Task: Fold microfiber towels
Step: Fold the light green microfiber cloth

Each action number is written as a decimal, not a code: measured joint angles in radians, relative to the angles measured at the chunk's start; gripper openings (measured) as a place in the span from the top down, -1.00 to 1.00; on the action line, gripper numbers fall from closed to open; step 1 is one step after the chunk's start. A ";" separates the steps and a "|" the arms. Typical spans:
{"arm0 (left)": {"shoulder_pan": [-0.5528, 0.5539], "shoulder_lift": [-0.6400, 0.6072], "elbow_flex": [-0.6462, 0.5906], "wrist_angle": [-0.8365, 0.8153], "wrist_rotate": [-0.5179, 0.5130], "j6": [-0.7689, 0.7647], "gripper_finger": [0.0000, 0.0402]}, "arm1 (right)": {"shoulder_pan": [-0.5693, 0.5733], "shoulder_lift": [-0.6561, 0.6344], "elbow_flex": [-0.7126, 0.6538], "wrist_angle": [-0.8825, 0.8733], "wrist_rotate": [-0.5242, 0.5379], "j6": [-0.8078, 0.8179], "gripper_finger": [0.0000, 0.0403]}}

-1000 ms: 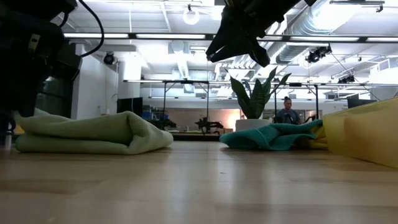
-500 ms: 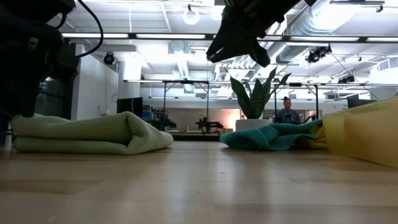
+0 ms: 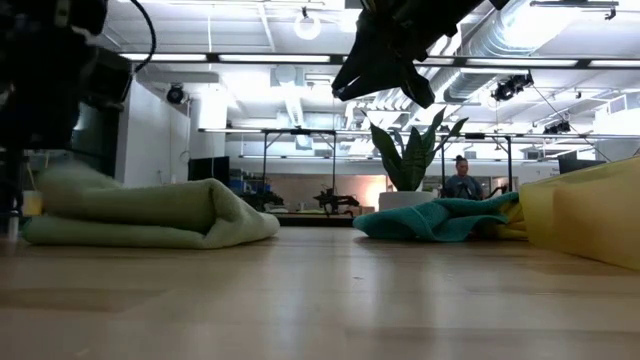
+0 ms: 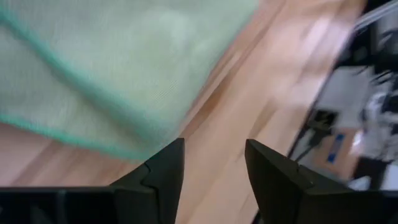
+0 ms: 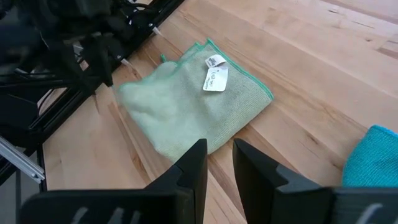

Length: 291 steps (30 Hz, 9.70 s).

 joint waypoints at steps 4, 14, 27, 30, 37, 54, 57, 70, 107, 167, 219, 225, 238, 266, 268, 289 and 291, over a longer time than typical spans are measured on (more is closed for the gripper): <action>0.046 -0.096 0.000 0.000 -0.023 0.022 0.25 | 0.000 0.000 0.000 0.000 0.000 0.002 0.66; 0.070 -0.094 0.000 0.109 -0.261 0.080 0.39 | 0.000 0.000 0.000 0.033 0.000 0.002 0.66; 0.060 0.230 0.000 -0.020 -0.383 0.234 0.99 | -0.003 0.000 0.000 0.119 0.000 0.025 0.66; 0.045 0.291 0.001 -0.021 -0.353 0.254 1.00 | -0.008 0.000 0.000 0.122 0.000 0.025 0.66; 0.049 0.478 0.078 -0.002 -0.306 0.415 1.00 | -0.016 0.000 0.000 0.122 -0.002 0.025 0.66; 0.091 0.694 0.088 0.261 -0.208 0.510 1.00 | -0.013 -0.001 0.000 0.084 -0.143 0.022 0.66; 0.091 0.722 0.091 0.323 -0.205 0.481 1.00 | -0.013 -0.001 0.000 0.044 -0.155 0.027 0.66; 0.122 0.711 0.258 0.116 -0.294 0.651 1.00 | 0.039 0.107 0.002 0.070 -0.218 0.107 0.66; -0.057 0.340 0.098 0.150 -0.469 0.538 1.00 | 0.064 0.317 0.000 0.149 -0.250 0.149 0.66; -0.039 0.032 0.098 0.078 -0.439 0.679 1.00 | -0.064 0.419 -0.001 0.237 -0.231 0.831 -0.26; -0.039 0.506 0.100 0.465 -0.387 0.733 1.00 | 0.009 0.157 0.000 -0.065 -0.123 0.752 1.00; -0.040 0.697 0.099 0.583 -0.355 0.750 1.00 | 0.018 0.183 0.000 -0.021 -0.110 0.769 1.00; -0.001 0.861 0.099 0.687 -0.329 0.750 1.00 | 0.019 0.186 0.000 0.010 -0.108 0.763 1.00; 0.005 0.933 0.100 0.836 -0.283 0.704 1.00 | 0.031 0.350 0.016 0.369 -0.044 0.977 1.00; 0.009 0.933 0.100 0.838 -0.280 0.704 1.00 | 0.039 0.370 0.033 0.372 -0.045 0.996 1.00; 0.012 0.934 0.099 0.849 -0.279 0.708 1.00 | 0.011 0.445 0.086 0.451 -0.003 0.919 0.43; 0.012 0.934 0.099 0.849 -0.280 0.708 1.00 | 0.004 0.440 0.086 0.453 -0.036 0.867 0.26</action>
